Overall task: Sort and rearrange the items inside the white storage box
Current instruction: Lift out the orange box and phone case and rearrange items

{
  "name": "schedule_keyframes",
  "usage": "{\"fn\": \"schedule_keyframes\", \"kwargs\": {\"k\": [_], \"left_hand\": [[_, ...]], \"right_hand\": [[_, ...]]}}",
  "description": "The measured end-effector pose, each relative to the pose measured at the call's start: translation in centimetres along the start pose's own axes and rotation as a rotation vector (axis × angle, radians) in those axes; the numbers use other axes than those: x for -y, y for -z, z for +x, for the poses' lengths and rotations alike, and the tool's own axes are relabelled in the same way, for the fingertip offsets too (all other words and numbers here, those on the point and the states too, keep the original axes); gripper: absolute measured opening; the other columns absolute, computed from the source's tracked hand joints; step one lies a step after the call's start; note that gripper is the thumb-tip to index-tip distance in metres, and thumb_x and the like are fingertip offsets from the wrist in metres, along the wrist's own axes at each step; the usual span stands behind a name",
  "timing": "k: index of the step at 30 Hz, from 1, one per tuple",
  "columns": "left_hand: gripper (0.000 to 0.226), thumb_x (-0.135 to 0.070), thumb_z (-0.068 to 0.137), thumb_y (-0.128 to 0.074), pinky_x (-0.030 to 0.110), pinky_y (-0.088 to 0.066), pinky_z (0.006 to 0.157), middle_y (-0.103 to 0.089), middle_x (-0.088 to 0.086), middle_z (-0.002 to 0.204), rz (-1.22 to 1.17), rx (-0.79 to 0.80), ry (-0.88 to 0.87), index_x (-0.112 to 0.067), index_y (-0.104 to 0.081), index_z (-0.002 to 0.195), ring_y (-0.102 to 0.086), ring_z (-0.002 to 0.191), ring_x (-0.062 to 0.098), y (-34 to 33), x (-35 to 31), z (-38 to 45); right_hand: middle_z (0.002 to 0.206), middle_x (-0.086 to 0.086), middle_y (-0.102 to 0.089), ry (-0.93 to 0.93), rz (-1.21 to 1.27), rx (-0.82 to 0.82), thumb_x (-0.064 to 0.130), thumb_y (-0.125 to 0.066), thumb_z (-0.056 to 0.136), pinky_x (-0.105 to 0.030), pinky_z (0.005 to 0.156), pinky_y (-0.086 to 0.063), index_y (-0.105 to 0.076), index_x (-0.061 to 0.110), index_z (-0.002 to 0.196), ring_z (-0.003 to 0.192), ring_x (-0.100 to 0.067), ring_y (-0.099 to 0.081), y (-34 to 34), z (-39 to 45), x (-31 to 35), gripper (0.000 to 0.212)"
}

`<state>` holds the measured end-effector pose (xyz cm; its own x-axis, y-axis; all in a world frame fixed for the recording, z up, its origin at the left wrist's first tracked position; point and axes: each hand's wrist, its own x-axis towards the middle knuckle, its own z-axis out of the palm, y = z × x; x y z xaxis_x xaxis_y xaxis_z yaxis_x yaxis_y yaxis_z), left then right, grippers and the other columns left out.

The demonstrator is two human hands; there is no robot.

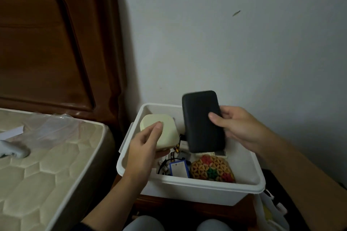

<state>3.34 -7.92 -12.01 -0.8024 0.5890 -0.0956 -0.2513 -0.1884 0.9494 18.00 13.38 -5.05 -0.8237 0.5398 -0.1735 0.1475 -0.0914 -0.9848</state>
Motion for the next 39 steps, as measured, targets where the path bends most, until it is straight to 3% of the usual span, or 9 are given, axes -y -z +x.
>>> {"fn": "schedule_keyframes", "kwargs": {"k": [3,7,10,12,15,19,23,30,39], "left_hand": [[0.043,-0.052,0.092,-0.072,0.041,-0.066,0.077,-0.079,0.001,0.109,0.022,0.163,0.026,-0.020,-0.075,0.122,-0.079,0.096,0.023,-0.7,-0.8,-0.5],[0.032,-0.035,0.093,-0.074,0.038,-0.066,0.071,-0.079,0.009,0.106,0.085,0.040,-0.064,-0.018,-0.071,0.119,-0.079,0.095,0.025,0.0,-1.4,0.2],[0.031,-0.042,0.096,-0.070,0.040,-0.065,0.081,-0.071,0.008,0.119,0.320,-0.123,-0.242,-0.026,-0.069,0.122,-0.074,0.106,0.020,2.8,-1.0,1.3],[0.030,-0.047,0.096,-0.068,0.044,-0.065,0.083,-0.068,0.007,0.120,0.398,-0.185,-0.291,-0.028,-0.068,0.119,-0.071,0.107,0.020,4.1,-0.5,1.8],[0.028,-0.049,0.097,-0.066,0.041,-0.065,0.079,-0.065,0.009,0.118,0.485,-0.169,-0.327,-0.027,-0.069,0.113,-0.070,0.105,0.021,4.3,0.3,2.0],[0.031,-0.051,0.096,-0.064,0.034,-0.065,0.075,-0.059,0.003,0.117,0.578,-0.163,-0.347,-0.023,-0.068,0.110,-0.067,0.102,0.016,4.1,0.9,2.4],[0.030,-0.051,0.098,-0.064,0.033,-0.064,0.073,-0.060,0.003,0.115,0.603,-0.157,-0.350,-0.023,-0.068,0.108,-0.066,0.101,0.015,4.5,1.2,2.9],[0.028,-0.056,0.096,-0.064,0.012,-0.058,0.068,-0.051,-0.009,0.118,0.694,-0.105,-0.403,-0.037,-0.063,0.116,-0.059,0.103,-0.002,4.2,1.8,2.8],[0.026,-0.055,0.095,-0.065,0.008,-0.056,0.067,-0.051,-0.008,0.117,0.701,-0.106,-0.414,-0.039,-0.061,0.116,-0.056,0.105,-0.003,4.1,1.6,2.8]], "right_hand": [[0.115,-0.008,-0.079,-0.008,0.137,0.008,0.010,-0.063,0.102,-0.040,0.082,-0.065,-0.066,0.009,0.126,0.106,-0.023,-0.076,-4.5,0.9,-0.7,0.024],[0.116,-0.001,-0.078,0.065,0.045,-0.016,0.022,-0.064,0.103,-0.039,0.081,-0.065,-0.068,0.020,0.125,0.101,-0.017,-0.077,-8.4,2.7,-3.1,0.023],[0.106,0.005,-0.074,0.073,-0.330,-0.185,0.028,-0.068,0.100,-0.035,0.071,-0.066,-0.073,0.029,0.109,0.085,-0.013,-0.075,-7.7,4.2,-5.3,0.010],[0.105,0.008,-0.073,-0.075,-0.673,-0.066,0.027,-0.075,0.094,-0.034,0.082,-0.064,-0.073,0.029,0.105,0.091,-0.011,-0.072,-7.1,4.9,-7.2,0.011],[0.125,0.001,-0.066,-0.265,-1.211,0.293,0.042,-0.083,0.083,-0.040,0.097,-0.057,-0.067,0.020,0.125,0.111,-0.017,-0.064,-7.8,5.8,-9.8,0.050],[0.138,-0.006,-0.049,-0.316,-1.521,0.446,0.050,-0.090,0.073,-0.043,0.100,-0.052,-0.048,0.019,0.144,0.126,-0.030,-0.053,-9.0,7.2,-11.2,0.088],[0.138,-0.010,-0.045,-0.319,-1.610,0.502,0.043,-0.087,0.079,-0.043,0.099,-0.051,-0.053,0.016,0.141,0.126,-0.034,-0.049,-9.1,8.3,-12.1,0.076],[0.146,-0.010,-0.043,-0.345,-1.589,0.505,0.070,-0.086,0.066,-0.039,0.109,-0.038,-0.040,0.018,0.154,0.136,-0.032,-0.037,-8.8,8.9,-12.8,0.112],[0.139,-0.010,-0.056,-0.298,-1.572,0.508,0.042,-0.086,0.081,-0.038,0.103,-0.049,-0.050,0.014,0.146,0.126,-0.027,-0.053,-9.5,8.5,-12.2,0.079]]}}
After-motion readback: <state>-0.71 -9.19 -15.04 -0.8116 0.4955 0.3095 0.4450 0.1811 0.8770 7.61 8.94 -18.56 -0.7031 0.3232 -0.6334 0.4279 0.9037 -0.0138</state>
